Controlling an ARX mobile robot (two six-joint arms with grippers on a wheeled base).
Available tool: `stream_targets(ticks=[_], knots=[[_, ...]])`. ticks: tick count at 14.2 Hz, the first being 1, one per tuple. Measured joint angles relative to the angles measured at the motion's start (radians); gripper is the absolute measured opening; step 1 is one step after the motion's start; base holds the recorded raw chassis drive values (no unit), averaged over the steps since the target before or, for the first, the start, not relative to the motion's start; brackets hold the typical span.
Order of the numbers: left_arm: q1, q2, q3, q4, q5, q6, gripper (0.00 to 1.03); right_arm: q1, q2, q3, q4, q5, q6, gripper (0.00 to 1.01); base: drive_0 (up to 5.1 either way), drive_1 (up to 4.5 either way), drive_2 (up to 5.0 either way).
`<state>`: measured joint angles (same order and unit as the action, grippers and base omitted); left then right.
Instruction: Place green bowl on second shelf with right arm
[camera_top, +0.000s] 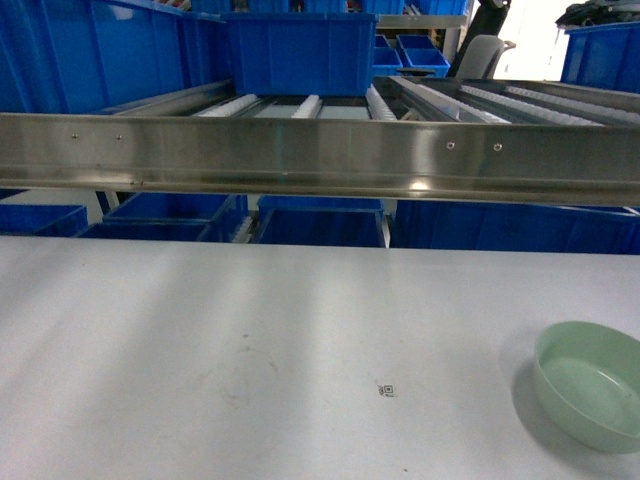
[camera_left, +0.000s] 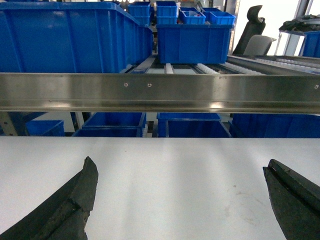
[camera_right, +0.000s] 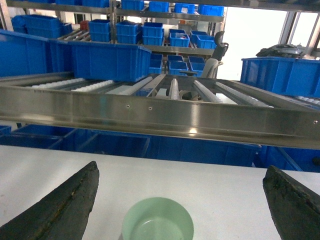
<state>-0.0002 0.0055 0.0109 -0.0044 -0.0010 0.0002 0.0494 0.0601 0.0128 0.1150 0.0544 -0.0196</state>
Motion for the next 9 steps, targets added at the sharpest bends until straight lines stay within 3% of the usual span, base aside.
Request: stream_targets(ticks=[1, 2, 3, 4, 5, 7, 9], knots=[[0.000, 0.000, 0.000, 0.000, 0.000, 0.000, 0.98, 0.001, 0.304, 0.014, 0.288, -0.011, -0.043, 0.98, 0.0, 0.00, 0.0], [0.000, 0.000, 0.000, 0.000, 0.000, 0.000, 0.98, -0.032, 0.602, 0.190, 0.380, -0.096, -0.087, 0.98, 0.0, 0.00, 0.0], [0.000, 0.000, 0.000, 0.001, 0.000, 0.000, 0.98, -0.046, 0.869, 0.378, 0.311, -0.183, -0.159, 0.98, 0.0, 0.00, 0.0], [0.000, 0.000, 0.000, 0.001, 0.000, 0.000, 0.98, -0.089, 1.100, 0.514, 0.178, -0.215, -0.242, 0.98, 0.0, 0.00, 0.0], [0.000, 0.000, 0.000, 0.000, 0.000, 0.000, 0.98, -0.116, 1.236, 0.581, 0.090, -0.240, -0.298, 0.98, 0.0, 0.00, 0.0], [0.000, 0.000, 0.000, 0.001, 0.000, 0.000, 0.98, -0.131, 1.361, 0.658, 0.029, -0.259, -0.362, 0.98, 0.0, 0.00, 0.0], [0.000, 0.000, 0.000, 0.000, 0.000, 0.000, 0.98, -0.134, 1.399, 0.678, 0.011, -0.262, -0.373, 0.98, 0.0, 0.00, 0.0]])
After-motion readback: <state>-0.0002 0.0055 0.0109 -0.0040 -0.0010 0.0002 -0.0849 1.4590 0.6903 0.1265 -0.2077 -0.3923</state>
